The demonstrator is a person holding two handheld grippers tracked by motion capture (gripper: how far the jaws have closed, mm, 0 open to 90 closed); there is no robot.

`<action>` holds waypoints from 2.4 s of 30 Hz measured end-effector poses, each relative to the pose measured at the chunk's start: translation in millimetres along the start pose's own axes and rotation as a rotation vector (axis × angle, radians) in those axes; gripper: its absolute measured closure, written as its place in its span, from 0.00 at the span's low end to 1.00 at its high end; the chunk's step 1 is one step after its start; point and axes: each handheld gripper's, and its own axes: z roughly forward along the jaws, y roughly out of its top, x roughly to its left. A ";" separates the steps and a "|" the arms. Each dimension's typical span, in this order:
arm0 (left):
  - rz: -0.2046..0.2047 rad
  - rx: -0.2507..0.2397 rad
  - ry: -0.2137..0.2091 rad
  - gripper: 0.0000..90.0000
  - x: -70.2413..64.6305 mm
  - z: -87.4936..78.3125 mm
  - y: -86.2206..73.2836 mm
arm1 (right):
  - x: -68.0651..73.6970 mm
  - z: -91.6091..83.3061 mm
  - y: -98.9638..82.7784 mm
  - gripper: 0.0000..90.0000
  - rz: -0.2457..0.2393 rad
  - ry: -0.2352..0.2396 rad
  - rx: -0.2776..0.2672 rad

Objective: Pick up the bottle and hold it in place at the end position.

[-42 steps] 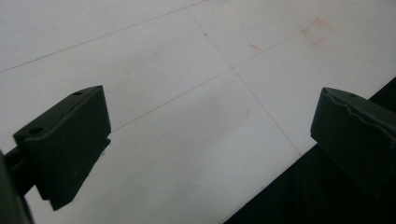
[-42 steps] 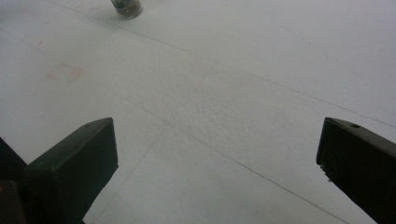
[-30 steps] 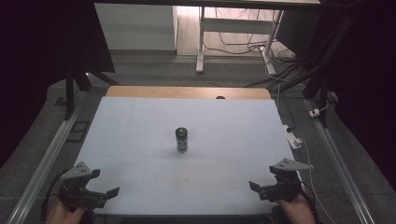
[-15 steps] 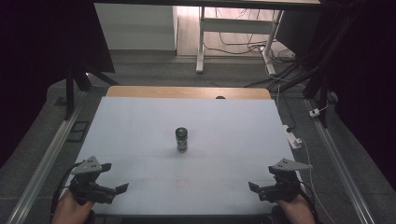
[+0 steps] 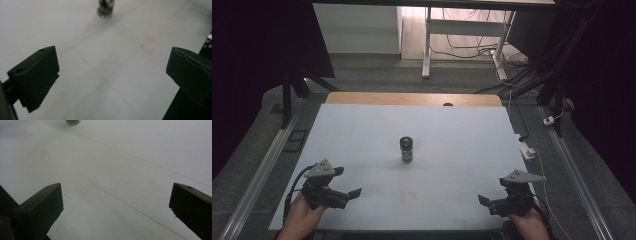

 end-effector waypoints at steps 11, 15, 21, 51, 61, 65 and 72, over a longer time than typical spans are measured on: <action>0.032 0.002 -0.007 0.00 4.0 27.0 23.2 | -0.2 0.1 0.0 0.00 0.000 0.001 0.000; 0.054 0.018 -0.003 0.00 3.5 38.2 31.9 | -0.1 0.1 0.0 0.00 0.000 0.002 0.000; 0.060 0.030 -0.024 0.01 3.1 54.2 43.8 | 0.0 0.2 0.0 0.00 -0.001 0.004 0.001; 0.098 0.061 -0.032 0.00 13.5 134.5 88.8 | 0.7 0.6 0.0 0.00 -0.013 0.007 0.006; 0.170 0.090 -0.034 0.00 14.1 164.8 99.2 | 0.5 0.6 -0.1 0.00 -0.013 0.010 0.006; 0.182 0.094 -0.044 0.01 15.3 171.3 100.5 | 0.6 0.6 -0.2 0.00 -0.014 0.012 0.007; 0.216 0.093 -0.048 0.27 17.2 174.0 99.2 | 0.7 0.5 -0.2 0.00 -0.016 0.013 0.007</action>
